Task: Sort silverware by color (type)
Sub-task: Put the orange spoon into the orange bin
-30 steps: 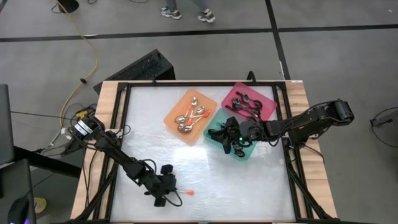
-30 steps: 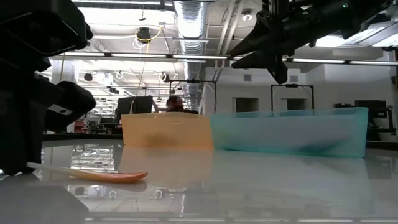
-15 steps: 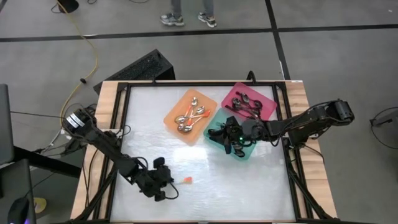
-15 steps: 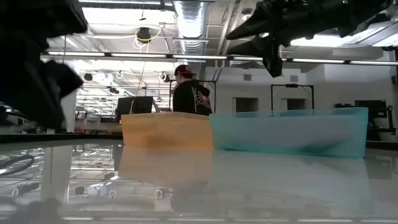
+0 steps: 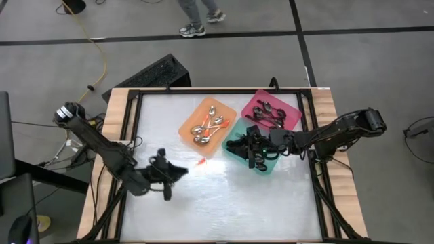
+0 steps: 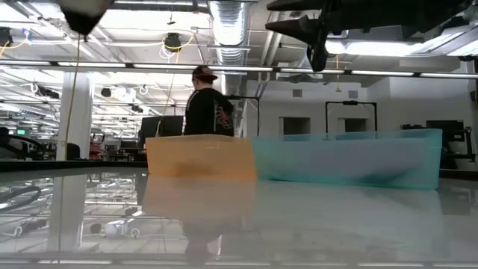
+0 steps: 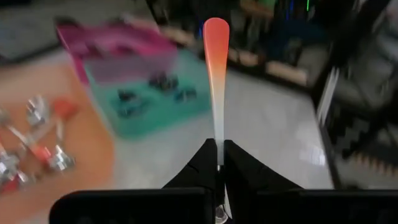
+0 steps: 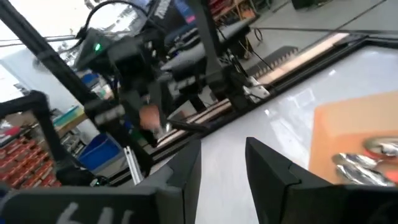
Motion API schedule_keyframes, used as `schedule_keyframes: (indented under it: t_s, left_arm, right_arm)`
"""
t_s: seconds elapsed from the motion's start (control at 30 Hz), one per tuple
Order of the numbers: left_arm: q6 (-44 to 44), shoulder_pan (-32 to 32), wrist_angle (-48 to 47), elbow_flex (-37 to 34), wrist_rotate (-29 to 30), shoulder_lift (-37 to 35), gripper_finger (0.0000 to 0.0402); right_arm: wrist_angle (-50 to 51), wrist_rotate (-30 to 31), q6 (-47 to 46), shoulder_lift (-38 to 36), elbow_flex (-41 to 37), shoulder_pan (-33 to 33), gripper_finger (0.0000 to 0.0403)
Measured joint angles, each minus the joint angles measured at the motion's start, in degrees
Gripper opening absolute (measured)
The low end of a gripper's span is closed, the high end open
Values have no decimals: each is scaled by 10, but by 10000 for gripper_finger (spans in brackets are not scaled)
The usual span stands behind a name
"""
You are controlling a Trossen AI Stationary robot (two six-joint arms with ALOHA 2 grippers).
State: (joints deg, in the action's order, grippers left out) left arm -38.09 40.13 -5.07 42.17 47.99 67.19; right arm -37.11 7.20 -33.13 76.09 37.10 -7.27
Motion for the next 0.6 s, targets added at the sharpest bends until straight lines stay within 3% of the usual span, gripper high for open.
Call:
schedule_keyframes:
  t_s: [0.23, 0.43, 0.6]
  left_arm:
    - [115, -2, 103, 0, 70, -77, 2]
    - [244, -14, 234, 0, 35, -87, 2]
    - [312, -36, 297, 0, -1, -87, 2]
  right_arm:
    - [-49, 52, 18, 9, 0, 3, 153]
    - [-65, 52, 90, 34, 37, 2, 204]
    - [-56, 50, 122, 96, 127, 5, 242]
